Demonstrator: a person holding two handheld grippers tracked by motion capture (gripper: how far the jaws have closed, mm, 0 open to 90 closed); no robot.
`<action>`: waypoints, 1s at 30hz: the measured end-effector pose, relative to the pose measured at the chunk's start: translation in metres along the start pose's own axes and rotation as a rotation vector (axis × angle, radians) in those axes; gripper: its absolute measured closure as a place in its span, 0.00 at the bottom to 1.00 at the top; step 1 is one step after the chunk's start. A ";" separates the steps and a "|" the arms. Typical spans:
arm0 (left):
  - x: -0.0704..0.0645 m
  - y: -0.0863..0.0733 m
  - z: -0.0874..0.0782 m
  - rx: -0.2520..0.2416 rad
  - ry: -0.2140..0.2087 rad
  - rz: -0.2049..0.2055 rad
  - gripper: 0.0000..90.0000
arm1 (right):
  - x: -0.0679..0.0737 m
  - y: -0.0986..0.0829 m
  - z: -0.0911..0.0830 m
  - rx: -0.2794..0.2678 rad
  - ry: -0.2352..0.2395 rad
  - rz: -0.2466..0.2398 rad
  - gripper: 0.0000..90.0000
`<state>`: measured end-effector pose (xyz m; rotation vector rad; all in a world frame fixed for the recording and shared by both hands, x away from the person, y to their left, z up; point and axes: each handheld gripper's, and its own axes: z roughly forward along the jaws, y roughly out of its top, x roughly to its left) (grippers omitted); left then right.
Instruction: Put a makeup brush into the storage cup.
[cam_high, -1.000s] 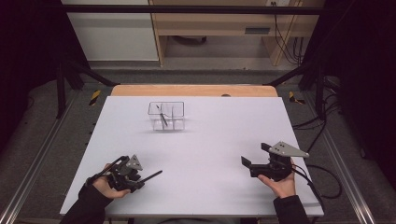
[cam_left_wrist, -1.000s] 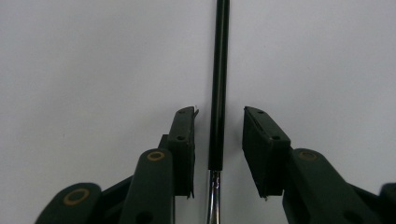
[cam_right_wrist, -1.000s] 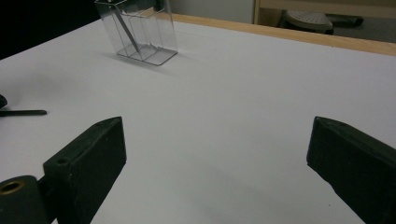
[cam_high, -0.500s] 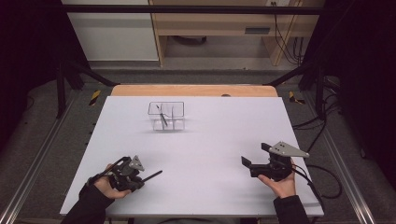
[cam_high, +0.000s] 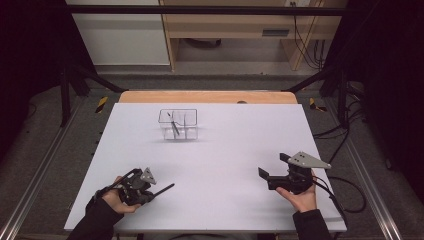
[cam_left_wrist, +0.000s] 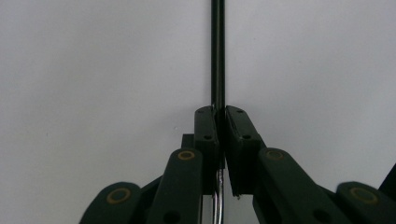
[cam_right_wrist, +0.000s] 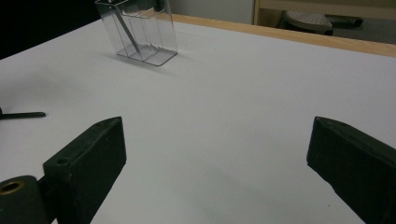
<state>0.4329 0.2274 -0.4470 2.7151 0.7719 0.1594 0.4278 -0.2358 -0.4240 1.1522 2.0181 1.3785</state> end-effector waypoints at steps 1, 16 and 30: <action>0.000 0.000 0.000 0.001 0.001 0.001 0.93 | 0.000 0.000 0.000 0.000 0.000 0.001 0.06; -0.001 0.000 -0.004 -0.013 0.011 0.013 0.94 | 0.000 0.000 0.000 0.003 0.002 -0.006 0.06; -0.006 0.002 -0.026 -0.111 0.018 0.028 0.94 | 0.001 0.001 0.001 0.009 0.001 -0.014 0.06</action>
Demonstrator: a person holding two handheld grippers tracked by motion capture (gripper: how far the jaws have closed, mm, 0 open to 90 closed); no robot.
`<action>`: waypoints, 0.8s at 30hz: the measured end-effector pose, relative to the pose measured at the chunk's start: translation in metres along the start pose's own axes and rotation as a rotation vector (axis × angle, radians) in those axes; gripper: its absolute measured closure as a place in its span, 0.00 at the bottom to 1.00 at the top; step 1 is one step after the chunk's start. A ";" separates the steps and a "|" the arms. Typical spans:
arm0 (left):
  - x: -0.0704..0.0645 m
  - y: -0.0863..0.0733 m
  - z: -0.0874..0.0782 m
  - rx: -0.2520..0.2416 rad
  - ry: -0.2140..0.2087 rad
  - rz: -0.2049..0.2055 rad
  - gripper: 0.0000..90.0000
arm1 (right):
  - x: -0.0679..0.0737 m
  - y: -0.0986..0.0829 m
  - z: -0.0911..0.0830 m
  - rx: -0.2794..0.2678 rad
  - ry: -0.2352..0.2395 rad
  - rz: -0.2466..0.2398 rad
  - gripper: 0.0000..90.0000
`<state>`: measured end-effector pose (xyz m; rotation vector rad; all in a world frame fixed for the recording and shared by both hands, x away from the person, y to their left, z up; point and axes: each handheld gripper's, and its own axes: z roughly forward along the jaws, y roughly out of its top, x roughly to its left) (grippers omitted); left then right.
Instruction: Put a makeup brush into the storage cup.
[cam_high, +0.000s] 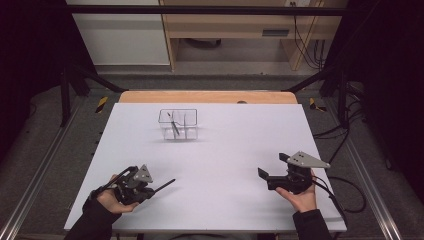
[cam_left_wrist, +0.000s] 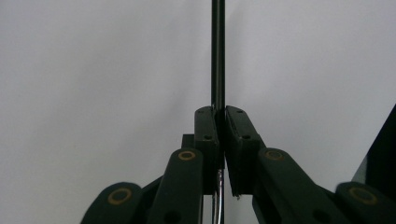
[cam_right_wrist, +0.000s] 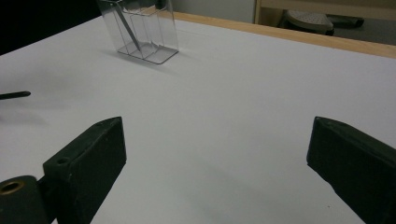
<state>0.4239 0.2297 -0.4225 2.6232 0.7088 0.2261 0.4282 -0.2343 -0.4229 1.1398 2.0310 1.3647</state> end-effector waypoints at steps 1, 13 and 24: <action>-0.001 0.001 -0.001 -0.005 -0.002 0.002 0.94 | 0.000 0.000 0.000 0.000 0.000 -0.005 0.06; -0.007 0.013 -0.009 -0.057 -0.015 0.029 0.94 | 0.005 0.006 0.002 0.003 0.003 -0.030 0.06; -0.005 0.029 -0.011 -0.091 -0.032 0.056 0.94 | 0.020 0.023 0.005 0.012 0.028 -0.090 0.06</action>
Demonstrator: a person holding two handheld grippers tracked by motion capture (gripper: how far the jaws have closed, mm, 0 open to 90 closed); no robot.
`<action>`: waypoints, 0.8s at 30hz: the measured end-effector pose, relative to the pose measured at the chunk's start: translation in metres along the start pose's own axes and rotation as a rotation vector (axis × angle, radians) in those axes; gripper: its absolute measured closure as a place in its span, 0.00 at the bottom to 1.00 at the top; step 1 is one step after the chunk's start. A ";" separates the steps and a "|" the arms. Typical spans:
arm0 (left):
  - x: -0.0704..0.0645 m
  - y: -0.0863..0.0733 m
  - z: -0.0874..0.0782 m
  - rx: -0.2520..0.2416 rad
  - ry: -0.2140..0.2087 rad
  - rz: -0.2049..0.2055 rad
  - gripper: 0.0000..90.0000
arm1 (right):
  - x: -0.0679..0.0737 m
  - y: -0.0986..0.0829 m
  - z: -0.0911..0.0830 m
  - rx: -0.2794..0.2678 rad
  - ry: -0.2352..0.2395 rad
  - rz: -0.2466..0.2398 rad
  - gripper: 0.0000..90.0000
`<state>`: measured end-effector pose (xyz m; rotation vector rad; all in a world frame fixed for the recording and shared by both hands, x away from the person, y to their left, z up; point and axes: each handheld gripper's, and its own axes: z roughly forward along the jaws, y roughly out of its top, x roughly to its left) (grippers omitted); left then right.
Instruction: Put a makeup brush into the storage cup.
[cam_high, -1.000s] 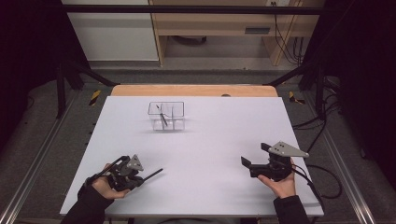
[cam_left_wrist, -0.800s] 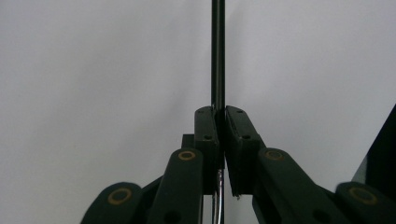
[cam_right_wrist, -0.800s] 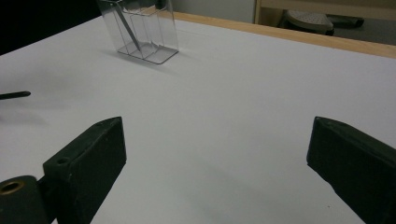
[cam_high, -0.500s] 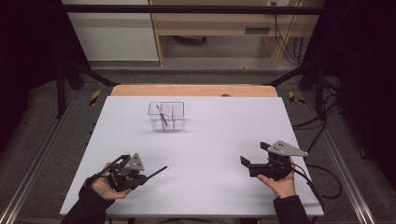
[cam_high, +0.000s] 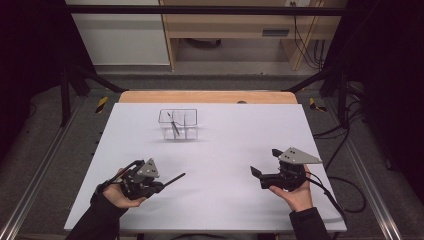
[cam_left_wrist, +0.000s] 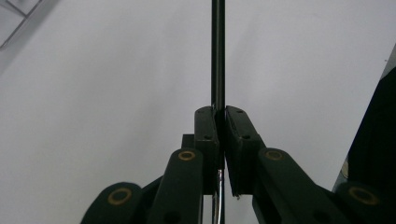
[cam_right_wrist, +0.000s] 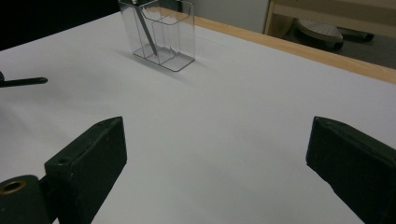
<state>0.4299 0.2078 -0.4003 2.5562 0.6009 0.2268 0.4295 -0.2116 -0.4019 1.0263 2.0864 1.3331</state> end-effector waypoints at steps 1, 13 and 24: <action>0.000 0.002 0.000 -0.006 -0.002 0.000 0.94 | 0.001 0.002 0.000 0.001 0.001 -0.006 0.06; 0.001 0.023 0.003 -0.027 -0.038 0.030 0.94 | 0.012 0.021 0.005 0.052 0.012 -0.092 0.07; -0.003 0.048 0.003 -0.021 -0.046 0.083 0.94 | 0.026 0.037 0.008 0.097 0.033 -0.175 0.07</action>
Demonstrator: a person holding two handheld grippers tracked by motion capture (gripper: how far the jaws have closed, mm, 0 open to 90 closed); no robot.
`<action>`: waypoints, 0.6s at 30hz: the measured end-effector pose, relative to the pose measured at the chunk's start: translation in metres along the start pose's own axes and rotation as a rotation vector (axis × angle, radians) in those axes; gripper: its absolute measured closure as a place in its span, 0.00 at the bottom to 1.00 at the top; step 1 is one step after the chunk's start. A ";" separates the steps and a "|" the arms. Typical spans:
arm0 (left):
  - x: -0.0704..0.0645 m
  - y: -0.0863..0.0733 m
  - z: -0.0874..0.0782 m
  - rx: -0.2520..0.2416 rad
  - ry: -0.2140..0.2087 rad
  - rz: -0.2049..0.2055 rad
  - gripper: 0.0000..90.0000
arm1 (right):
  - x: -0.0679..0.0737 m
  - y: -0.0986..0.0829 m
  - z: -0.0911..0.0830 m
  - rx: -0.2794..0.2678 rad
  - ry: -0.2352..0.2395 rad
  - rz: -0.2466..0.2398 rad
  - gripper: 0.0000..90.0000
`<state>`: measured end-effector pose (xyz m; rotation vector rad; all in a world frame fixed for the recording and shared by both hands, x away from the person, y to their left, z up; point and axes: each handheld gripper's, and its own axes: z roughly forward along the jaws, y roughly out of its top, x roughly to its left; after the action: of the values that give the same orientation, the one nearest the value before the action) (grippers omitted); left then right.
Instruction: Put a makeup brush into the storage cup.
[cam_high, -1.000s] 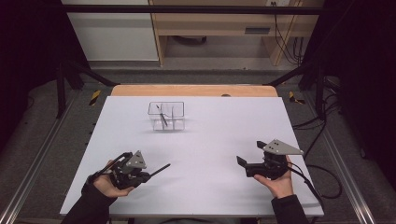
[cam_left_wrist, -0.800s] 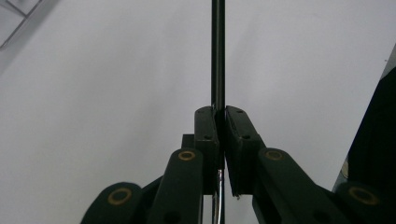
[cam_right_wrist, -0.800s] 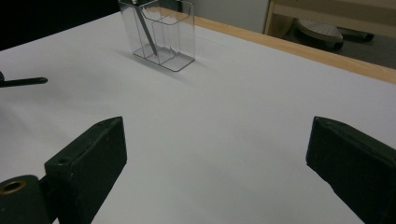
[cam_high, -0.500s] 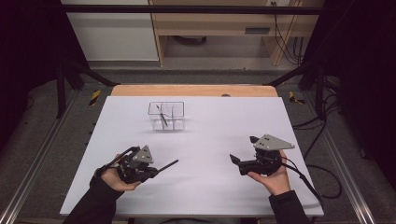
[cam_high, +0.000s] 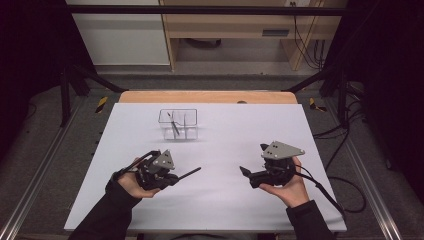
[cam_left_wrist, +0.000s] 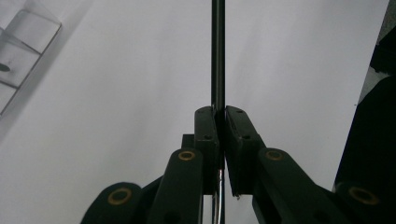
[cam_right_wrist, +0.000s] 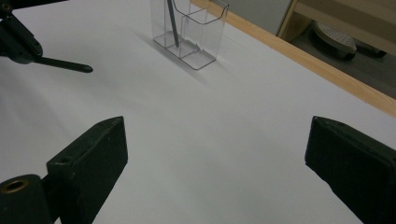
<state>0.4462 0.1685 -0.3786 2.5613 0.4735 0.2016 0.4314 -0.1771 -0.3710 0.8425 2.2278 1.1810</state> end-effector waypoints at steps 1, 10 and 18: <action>0.000 0.002 0.000 -0.003 0.001 0.004 0.94 | 0.001 0.002 0.000 0.002 0.002 -0.011 0.07; 0.001 0.019 0.002 -0.011 -0.027 0.028 0.94 | 0.014 0.016 0.003 0.049 0.034 -0.077 0.07; -0.002 0.031 0.007 0.009 -0.043 0.056 0.94 | 0.026 0.022 0.009 0.084 0.070 -0.143 0.07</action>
<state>0.4554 0.1391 -0.3686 2.5839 0.3882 0.1645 0.4259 -0.1436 -0.3601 0.6700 2.3657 1.0712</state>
